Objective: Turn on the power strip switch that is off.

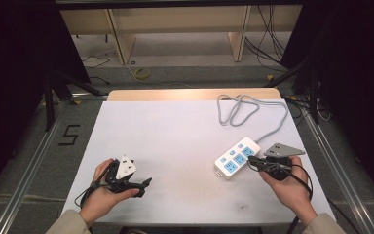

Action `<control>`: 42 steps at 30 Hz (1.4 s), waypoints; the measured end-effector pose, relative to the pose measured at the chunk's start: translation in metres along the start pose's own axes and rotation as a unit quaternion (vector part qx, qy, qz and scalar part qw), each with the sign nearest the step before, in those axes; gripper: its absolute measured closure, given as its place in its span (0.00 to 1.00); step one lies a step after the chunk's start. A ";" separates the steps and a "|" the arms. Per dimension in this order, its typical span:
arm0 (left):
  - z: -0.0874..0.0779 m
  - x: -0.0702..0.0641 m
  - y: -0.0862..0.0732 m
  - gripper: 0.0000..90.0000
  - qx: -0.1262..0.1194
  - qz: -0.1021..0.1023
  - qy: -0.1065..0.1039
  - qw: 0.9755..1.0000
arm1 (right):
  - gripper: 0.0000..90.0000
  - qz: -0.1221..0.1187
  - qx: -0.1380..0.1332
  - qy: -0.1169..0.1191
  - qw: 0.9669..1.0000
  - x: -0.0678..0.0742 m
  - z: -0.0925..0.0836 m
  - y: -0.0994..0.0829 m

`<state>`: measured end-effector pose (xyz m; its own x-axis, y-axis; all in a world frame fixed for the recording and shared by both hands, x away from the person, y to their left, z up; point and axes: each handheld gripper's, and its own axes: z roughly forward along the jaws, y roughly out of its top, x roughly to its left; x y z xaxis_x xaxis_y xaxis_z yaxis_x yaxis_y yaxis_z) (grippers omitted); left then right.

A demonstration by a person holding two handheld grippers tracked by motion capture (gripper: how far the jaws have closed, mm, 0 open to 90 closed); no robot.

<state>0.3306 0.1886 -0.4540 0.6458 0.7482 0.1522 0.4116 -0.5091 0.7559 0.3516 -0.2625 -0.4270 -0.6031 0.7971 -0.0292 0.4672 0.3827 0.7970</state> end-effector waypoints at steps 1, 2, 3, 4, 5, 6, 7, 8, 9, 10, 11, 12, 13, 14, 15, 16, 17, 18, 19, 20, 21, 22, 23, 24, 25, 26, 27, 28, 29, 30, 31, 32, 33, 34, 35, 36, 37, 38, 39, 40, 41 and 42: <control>0.000 0.000 0.000 0.16 0.000 0.000 0.000 1.000 | 1.00 0.000 0.001 0.001 1.000 0.000 0.001 0.001; 0.000 0.000 0.000 0.16 0.000 0.000 0.000 1.000 | 1.00 -0.002 0.001 0.001 1.000 0.000 0.001 0.002; 0.000 0.000 0.000 0.16 0.000 -0.001 0.000 1.000 | 1.00 -0.002 0.001 0.001 1.000 0.000 0.002 0.003; 0.001 0.000 0.000 0.16 -0.001 -0.004 -0.001 1.000 | 1.00 -0.003 0.001 0.001 1.000 0.000 0.003 0.004; 0.001 0.000 0.000 0.16 0.000 -0.004 -0.002 1.000 | 1.00 -0.003 0.001 0.001 1.000 0.000 0.003 0.004; 0.001 0.001 0.000 0.16 0.000 -0.002 -0.001 1.000 | 1.00 -0.004 0.001 0.001 1.000 0.000 0.004 0.006; 0.001 0.000 0.000 0.16 0.000 -0.002 -0.002 1.000 | 1.00 -0.005 0.001 0.002 1.000 0.000 0.005 0.007; 0.001 0.000 0.000 0.16 -0.001 -0.003 -0.003 1.000 | 1.00 -0.005 0.001 0.002 1.000 0.000 0.005 0.007; 0.000 0.000 0.000 0.16 0.000 -0.001 -0.003 1.000 | 1.00 -0.006 0.002 0.002 1.000 0.000 0.006 0.009; 0.001 0.000 0.001 0.16 0.000 -0.001 -0.003 1.000 | 1.00 -0.007 0.004 0.002 1.000 0.001 0.007 0.010; 0.000 0.000 0.001 0.16 -0.001 0.000 -0.001 1.000 | 1.00 -0.008 0.003 0.003 1.000 0.001 0.008 0.010; 0.000 0.000 0.001 0.16 -0.002 -0.002 -0.001 1.000 | 1.00 -0.008 0.003 0.003 1.000 0.001 0.009 0.011; 0.000 0.000 0.001 0.16 -0.001 -0.002 -0.001 1.000 | 1.00 -0.008 0.004 0.003 1.000 0.001 0.009 0.012; 0.000 0.001 0.001 0.16 0.000 -0.001 0.000 1.000 | 1.00 -0.010 0.004 0.002 1.000 0.001 0.010 0.013; 0.000 0.001 0.001 0.16 0.001 -0.002 -0.001 1.000 | 1.00 -0.012 0.007 0.003 1.000 0.001 0.011 0.013; 0.001 0.001 0.001 0.16 -0.001 -0.005 -0.001 1.000 | 1.00 -0.014 0.008 0.002 1.000 0.001 0.012 0.014; 0.000 0.001 0.001 0.16 -0.001 -0.004 -0.001 1.000 | 1.00 -0.014 0.008 0.002 1.000 0.001 0.012 0.014; 0.000 0.001 0.001 0.16 -0.001 -0.005 -0.001 1.000 | 1.00 -0.016 0.011 0.001 1.000 0.000 0.014 0.015; 0.001 0.001 0.001 0.16 -0.002 -0.006 0.000 1.000 | 1.00 -0.016 0.011 0.001 1.000 0.000 0.014 0.015; 0.001 0.001 0.001 0.16 -0.002 -0.006 0.000 1.000 | 1.00 -0.015 0.012 0.001 1.000 0.000 0.015 0.016; 0.001 0.001 0.001 0.16 -0.002 -0.006 0.000 1.000 | 1.00 -0.016 0.013 0.001 1.000 0.000 0.015 0.017; 0.001 0.001 0.001 0.16 -0.005 -0.008 0.001 1.000 | 1.00 -0.016 0.014 0.001 1.000 -0.001 0.016 0.018; 0.000 0.002 0.002 0.16 -0.004 -0.005 0.001 1.000 | 1.00 -0.017 0.015 0.000 1.000 -0.001 0.017 0.018; 0.000 0.001 0.001 0.16 -0.004 -0.006 0.001 1.000 | 1.00 -0.017 0.017 0.000 1.000 -0.001 0.018 0.020; 0.000 0.001 0.001 0.16 -0.003 -0.005 0.001 1.000 | 1.00 -0.017 0.017 0.000 1.000 -0.001 0.018 0.020; 0.000 0.002 0.002 0.16 -0.002 -0.002 0.000 1.000 | 1.00 -0.017 0.017 -0.001 1.000 -0.001 0.019 0.022; 0.000 0.002 0.002 0.16 -0.002 -0.002 0.000 1.000 | 1.00 -0.017 0.019 0.000 1.000 -0.001 0.020 0.023; 0.000 0.001 0.002 0.16 -0.005 -0.006 0.000 1.000 | 1.00 -0.017 0.019 0.000 1.000 -0.001 0.020 0.023; 0.000 0.001 0.002 0.16 -0.004 -0.004 0.000 1.000 | 1.00 -0.018 0.020 0.000 1.000 -0.001 0.021 0.023; 0.000 0.001 0.002 0.16 -0.004 -0.004 0.000 1.000 | 1.00 -0.019 0.023 0.000 1.000 -0.002 0.023 0.025; 0.000 0.001 0.002 0.16 -0.004 -0.004 0.000 1.000 | 1.00 -0.019 0.023 0.000 1.000 -0.002 0.023 0.025; 0.000 0.001 0.002 0.16 -0.005 -0.004 0.000 1.000 | 1.00 -0.019 0.025 0.000 0.999 -0.002 0.026 0.026; 0.000 0.001 0.002 0.16 -0.005 -0.003 0.001 1.000 | 1.00 -0.019 0.026 0.000 0.999 -0.002 0.026 0.027; 0.000 0.001 0.002 0.16 -0.005 -0.003 0.001 1.000 | 1.00 -0.019 0.026 0.000 0.999 -0.002 0.026 0.027; 0.000 0.001 0.002 0.16 -0.005 -0.002 0.001 1.000 | 1.00 -0.019 0.031 0.001 0.999 -0.002 0.028 0.028; 0.000 0.002 0.002 0.16 -0.005 -0.002 0.001 1.000 | 1.00 -0.019 0.032 0.001 0.999 -0.002 0.030 0.029; 0.000 0.002 0.002 0.16 -0.005 -0.002 0.000 1.000 | 1.00 -0.019 0.034 0.002 0.999 -0.002 0.030 0.029; 0.000 0.002 0.002 0.16 -0.005 -0.003 0.000 1.000 | 1.00 -0.019 0.035 0.003 0.999 -0.002 0.031 0.030; 0.000 0.001 0.002 0.16 -0.005 -0.003 0.000 1.000 | 1.00 -0.019 0.035 0.003 0.999 -0.002 0.031 0.030; 0.000 0.001 0.002 0.16 -0.006 -0.002 0.000 1.000 | 1.00 -0.018 0.038 0.003 0.999 -0.003 0.033 0.030; 0.000 0.001 0.002 0.16 -0.006 -0.002 0.001 1.000 | 1.00 -0.019 0.040 0.003 0.999 -0.003 0.034 0.031; 0.000 0.001 0.002 0.16 -0.007 -0.003 0.000 1.000 | 1.00 -0.019 0.040 0.003 0.999 -0.003 0.034 0.031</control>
<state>0.3323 0.1882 -0.4520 0.6433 0.7510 0.1486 0.4058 -0.4990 0.7657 0.3896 -0.2370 -0.4232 -0.6251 0.7786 -0.0545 0.4941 0.4488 0.7446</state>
